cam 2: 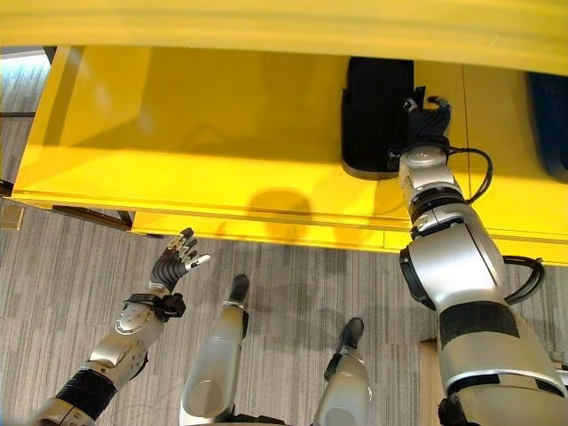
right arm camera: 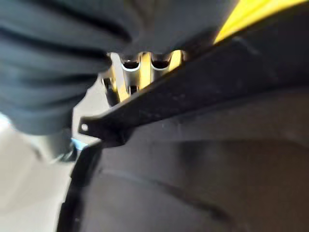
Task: Move parts from the plastic box to the shelf.
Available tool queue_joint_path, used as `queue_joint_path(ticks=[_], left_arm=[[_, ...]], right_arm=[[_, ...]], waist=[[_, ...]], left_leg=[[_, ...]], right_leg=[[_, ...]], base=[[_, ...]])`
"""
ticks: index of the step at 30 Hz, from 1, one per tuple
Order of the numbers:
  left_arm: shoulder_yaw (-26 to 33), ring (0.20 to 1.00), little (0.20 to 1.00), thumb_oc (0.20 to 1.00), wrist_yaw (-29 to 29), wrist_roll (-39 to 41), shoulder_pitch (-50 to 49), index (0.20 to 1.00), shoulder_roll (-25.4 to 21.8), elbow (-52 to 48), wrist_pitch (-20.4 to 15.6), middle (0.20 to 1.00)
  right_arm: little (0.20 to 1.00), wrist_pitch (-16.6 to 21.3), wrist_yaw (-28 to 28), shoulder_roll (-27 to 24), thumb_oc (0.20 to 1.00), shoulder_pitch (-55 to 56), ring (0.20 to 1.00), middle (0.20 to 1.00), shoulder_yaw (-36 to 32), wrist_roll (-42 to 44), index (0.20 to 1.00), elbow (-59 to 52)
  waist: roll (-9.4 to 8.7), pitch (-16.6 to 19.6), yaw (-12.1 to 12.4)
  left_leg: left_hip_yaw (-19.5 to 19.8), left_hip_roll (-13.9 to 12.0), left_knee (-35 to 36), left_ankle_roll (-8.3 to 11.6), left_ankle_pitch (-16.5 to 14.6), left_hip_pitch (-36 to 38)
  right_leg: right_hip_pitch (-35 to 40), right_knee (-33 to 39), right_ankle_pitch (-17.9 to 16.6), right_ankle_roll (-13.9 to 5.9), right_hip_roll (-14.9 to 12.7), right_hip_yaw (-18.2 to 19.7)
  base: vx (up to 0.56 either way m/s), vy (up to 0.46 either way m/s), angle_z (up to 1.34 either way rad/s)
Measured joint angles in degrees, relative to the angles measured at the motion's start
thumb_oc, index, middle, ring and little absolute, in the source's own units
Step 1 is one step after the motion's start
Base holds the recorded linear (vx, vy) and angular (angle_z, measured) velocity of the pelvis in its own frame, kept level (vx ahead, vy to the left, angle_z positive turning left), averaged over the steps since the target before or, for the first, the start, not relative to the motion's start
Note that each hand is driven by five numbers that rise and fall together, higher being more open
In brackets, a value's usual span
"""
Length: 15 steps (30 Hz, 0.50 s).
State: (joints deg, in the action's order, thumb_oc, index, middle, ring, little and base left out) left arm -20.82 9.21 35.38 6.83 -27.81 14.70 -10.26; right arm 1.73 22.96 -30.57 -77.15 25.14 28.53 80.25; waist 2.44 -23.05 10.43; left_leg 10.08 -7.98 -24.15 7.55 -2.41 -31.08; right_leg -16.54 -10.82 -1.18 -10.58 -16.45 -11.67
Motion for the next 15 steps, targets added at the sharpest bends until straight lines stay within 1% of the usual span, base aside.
queue_joint_path(ticks=[5, 8, 15], left_arm=[[0.00, 1.000, 1.000, 1.000, 0.02, 0.02, 0.15, 1.000, 0.00, 0.03, -0.15, 1.000], [0.00, 1.000, 1.000, 1.000, 0.04, 0.04, 0.21, 1.000, 0.00, 0.03, -0.17, 1.000], [-0.01, 1.000, 1.000, 1.000, 0.19, 0.07, 0.68, 1.000, 0.02, 0.06, -0.19, 1.000]], right_arm=[[1.000, 0.50, 0.35, -0.19, 1.000, -0.51, 1.000, 1.000, -0.09, 0.05, 1.000, -1.07], [1.000, 0.88, 0.50, -1.73, 1.000, -0.72, 1.000, 1.000, 0.23, -0.04, 1.000, -2.77], [1.000, 1.21, 1.82, -2.03, 1.000, -1.90, 1.000, 1.000, 1.16, -0.73, 1.000, -3.47]], waist=[[0.02, 0.01, -0.02], [0.04, 0.02, 0.02], [0.04, 0.05, -0.43]], left_leg=[[0.01, 0.02, 0.02, 0.00, 0.00, 0.00], [0.02, 0.02, 0.03, 0.00, 0.00, 0.00], [0.02, 0.01, -0.09, 0.00, 0.00, 0.02]], right_leg=[[0.00, 0.00, 0.04, 0.03, 0.00, -0.02], [-0.01, 0.00, 0.04, 0.03, 0.00, -0.02], [-0.01, -0.08, 0.00, 0.06, 0.00, 0.01]], base=[[0.00, 0.000, 0.00], [0.00, 0.000, 0.00], [0.00, 0.000, 0.00]])
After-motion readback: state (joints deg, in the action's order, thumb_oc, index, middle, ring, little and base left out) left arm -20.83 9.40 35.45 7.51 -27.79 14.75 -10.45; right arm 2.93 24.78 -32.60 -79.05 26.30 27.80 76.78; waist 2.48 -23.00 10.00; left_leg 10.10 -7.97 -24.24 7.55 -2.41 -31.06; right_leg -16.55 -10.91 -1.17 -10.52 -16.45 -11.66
